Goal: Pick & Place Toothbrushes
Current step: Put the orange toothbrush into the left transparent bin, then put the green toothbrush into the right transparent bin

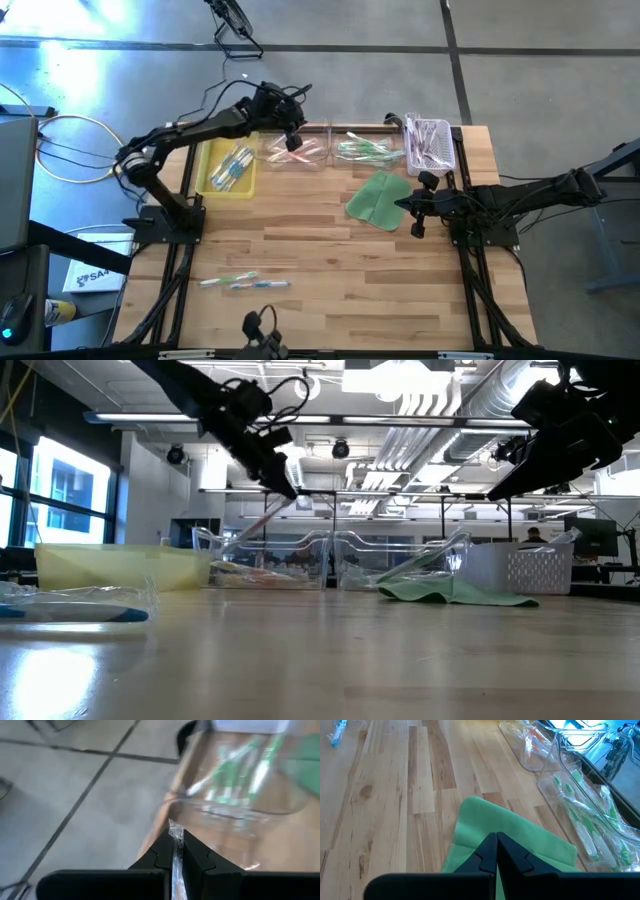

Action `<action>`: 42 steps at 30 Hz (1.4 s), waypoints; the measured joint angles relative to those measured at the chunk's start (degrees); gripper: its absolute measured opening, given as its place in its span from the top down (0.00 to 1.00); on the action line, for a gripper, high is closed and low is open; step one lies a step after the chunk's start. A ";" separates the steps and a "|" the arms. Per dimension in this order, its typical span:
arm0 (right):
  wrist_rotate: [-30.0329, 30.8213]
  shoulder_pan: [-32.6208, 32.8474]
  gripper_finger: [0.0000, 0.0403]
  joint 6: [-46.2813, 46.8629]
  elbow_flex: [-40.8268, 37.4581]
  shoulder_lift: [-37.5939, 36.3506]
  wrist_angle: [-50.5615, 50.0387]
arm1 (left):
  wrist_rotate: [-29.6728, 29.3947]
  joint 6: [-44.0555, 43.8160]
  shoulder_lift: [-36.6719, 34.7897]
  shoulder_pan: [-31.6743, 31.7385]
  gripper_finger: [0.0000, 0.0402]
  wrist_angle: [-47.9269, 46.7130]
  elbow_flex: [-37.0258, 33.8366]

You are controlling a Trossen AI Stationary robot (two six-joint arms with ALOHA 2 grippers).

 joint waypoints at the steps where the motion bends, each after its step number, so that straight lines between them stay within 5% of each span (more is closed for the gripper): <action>1: 0.01 0.00 0.99 0.00 0.00 -0.01 0.01 | -0.45 -0.26 0.86 0.52 0.98 0.50 0.08; 22: 0.01 0.00 0.99 -0.20 0.00 -0.01 -0.01 | 2.94 -3.81 8.53 3.11 0.97 2.44 0.07; 34: 0.01 0.00 0.99 -0.19 0.00 -0.01 -0.01 | 2.90 -3.94 8.53 3.11 0.69 1.82 0.07; 42: -0.01 0.00 0.99 -0.19 0.00 0.00 -0.01 | 2.96 -9.26 8.53 3.11 0.65 2.17 3.27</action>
